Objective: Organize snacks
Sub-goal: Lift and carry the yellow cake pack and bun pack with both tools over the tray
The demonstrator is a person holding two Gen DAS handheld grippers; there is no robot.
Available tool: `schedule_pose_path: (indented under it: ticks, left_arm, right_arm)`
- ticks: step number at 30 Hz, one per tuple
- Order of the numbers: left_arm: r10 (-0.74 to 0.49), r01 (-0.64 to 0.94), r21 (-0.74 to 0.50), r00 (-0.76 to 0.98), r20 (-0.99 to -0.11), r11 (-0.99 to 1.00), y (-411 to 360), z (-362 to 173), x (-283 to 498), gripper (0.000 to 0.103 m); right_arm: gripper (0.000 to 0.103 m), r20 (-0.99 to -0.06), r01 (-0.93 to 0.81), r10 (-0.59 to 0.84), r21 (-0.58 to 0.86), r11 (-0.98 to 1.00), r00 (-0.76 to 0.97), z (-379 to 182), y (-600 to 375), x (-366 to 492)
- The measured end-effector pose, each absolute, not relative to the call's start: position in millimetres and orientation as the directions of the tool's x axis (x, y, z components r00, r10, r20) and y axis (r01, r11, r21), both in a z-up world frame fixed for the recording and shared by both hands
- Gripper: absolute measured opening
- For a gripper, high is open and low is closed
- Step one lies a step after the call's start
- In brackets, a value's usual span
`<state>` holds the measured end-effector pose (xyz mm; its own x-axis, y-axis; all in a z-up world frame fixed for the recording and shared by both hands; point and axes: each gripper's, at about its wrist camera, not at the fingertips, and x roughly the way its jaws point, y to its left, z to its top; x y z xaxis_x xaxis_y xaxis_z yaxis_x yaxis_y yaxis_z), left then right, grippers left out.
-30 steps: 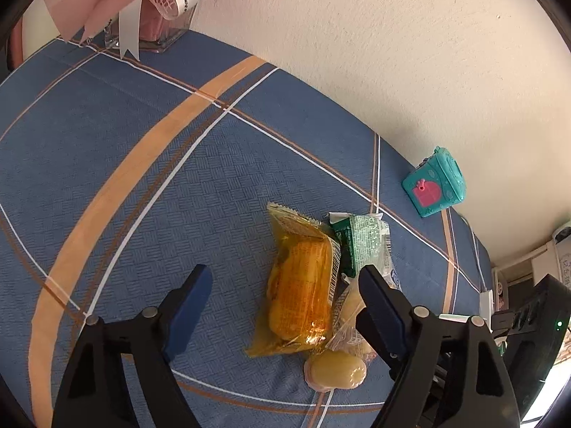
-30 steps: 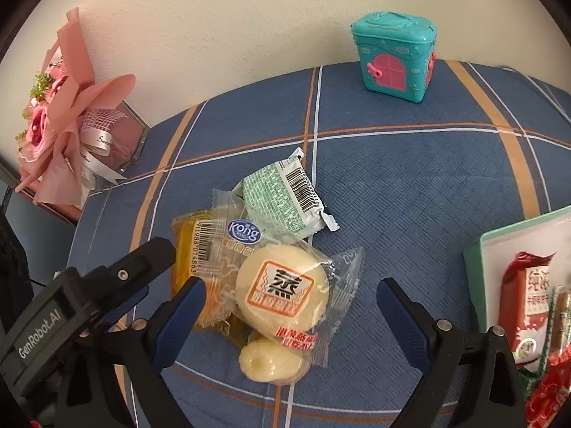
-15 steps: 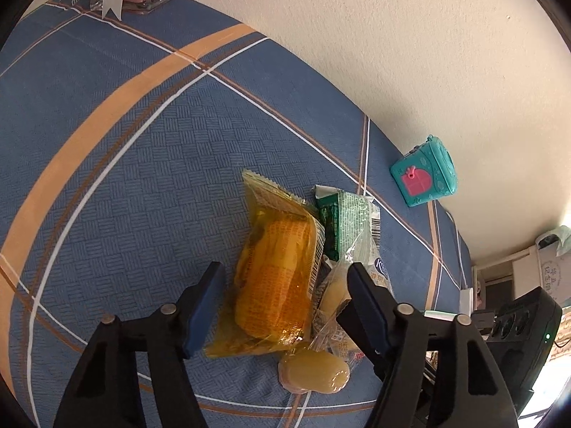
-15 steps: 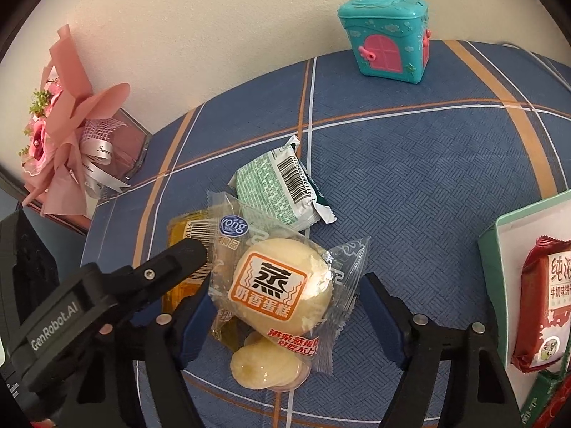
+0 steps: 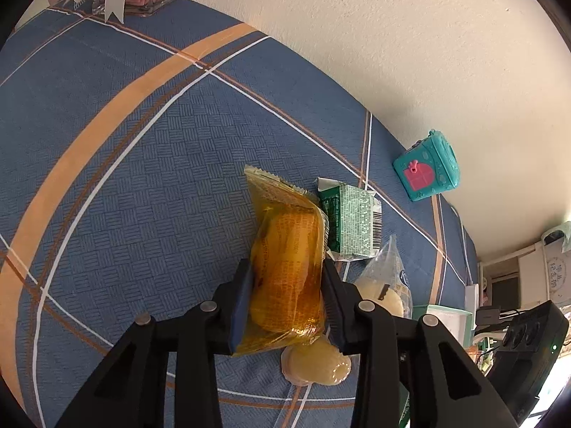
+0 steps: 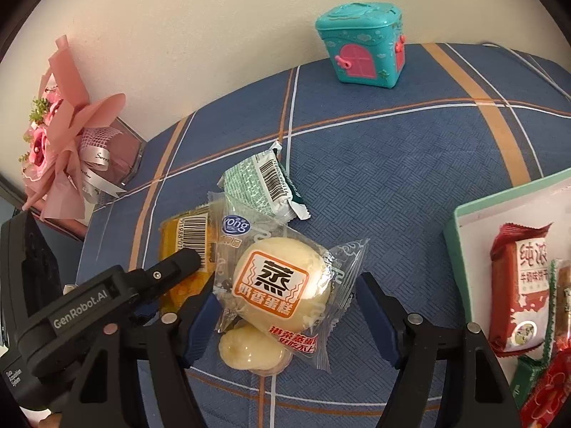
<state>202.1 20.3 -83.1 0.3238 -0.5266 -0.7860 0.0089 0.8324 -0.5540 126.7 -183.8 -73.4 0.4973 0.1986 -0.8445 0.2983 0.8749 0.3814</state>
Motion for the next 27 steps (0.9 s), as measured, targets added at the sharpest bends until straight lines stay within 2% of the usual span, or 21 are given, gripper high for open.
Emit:
schedule_pose_path:
  ticks: [1,3,6,9,15,17,19,27]
  left_arm:
    - [-0.527,0.011,-0.554,0.328,-0.784,0.832,21.9,-79.6,200.8,0.039]
    - [-0.524,0.017,-0.553,0.340,-0.781,0.833,25.8,-71.4,197.4,0.039]
    - [-0.517,0.028,-0.545,0.357,-0.778,0.838,30.0,-60.5,192.4,0.039]
    - [-0.508,0.027,-0.537,0.368,-0.779,0.843,36.4,-50.1,184.3,0.039]
    - [-0.484,0.011,-0.516,0.366,-0.795,0.857,40.0,-46.0,176.2,0.039]
    - [-0.482,-0.002,-0.516,0.357,-0.801,0.857,41.2,-50.0,176.7,0.039]
    - [-0.479,-0.018,-0.516,0.347,-0.806,0.856,42.0,-56.4,179.2,0.039]
    - [-0.478,-0.043,-0.517,0.320,-0.818,0.855,43.4,-73.9,186.3,0.039]
  right_arm:
    - [0.075,-0.843,0.301,0.198,0.383,0.873,0.500,-70.7,-185.5,124.1]
    - [0.054,-0.833,0.297,0.209,0.401,0.867,0.513,-63.2,-188.4,118.7]
    - [0.054,-0.832,0.307,0.203,0.402,0.863,0.517,-52.7,-188.5,112.5]
    - [0.046,-0.836,0.304,0.195,0.389,0.869,0.514,-48.3,-189.0,103.3]
    - [0.047,-0.836,0.317,0.201,0.400,0.860,0.511,-52.0,-188.4,98.3]
    - [0.051,-0.834,0.321,0.205,0.407,0.855,0.512,-55.7,-188.5,100.3]
    - [0.068,-0.845,0.324,0.186,0.383,0.865,0.502,-58.8,-187.5,103.4]
    - [0.073,-0.850,0.311,0.186,0.372,0.874,0.493,-74.0,-187.8,119.9]
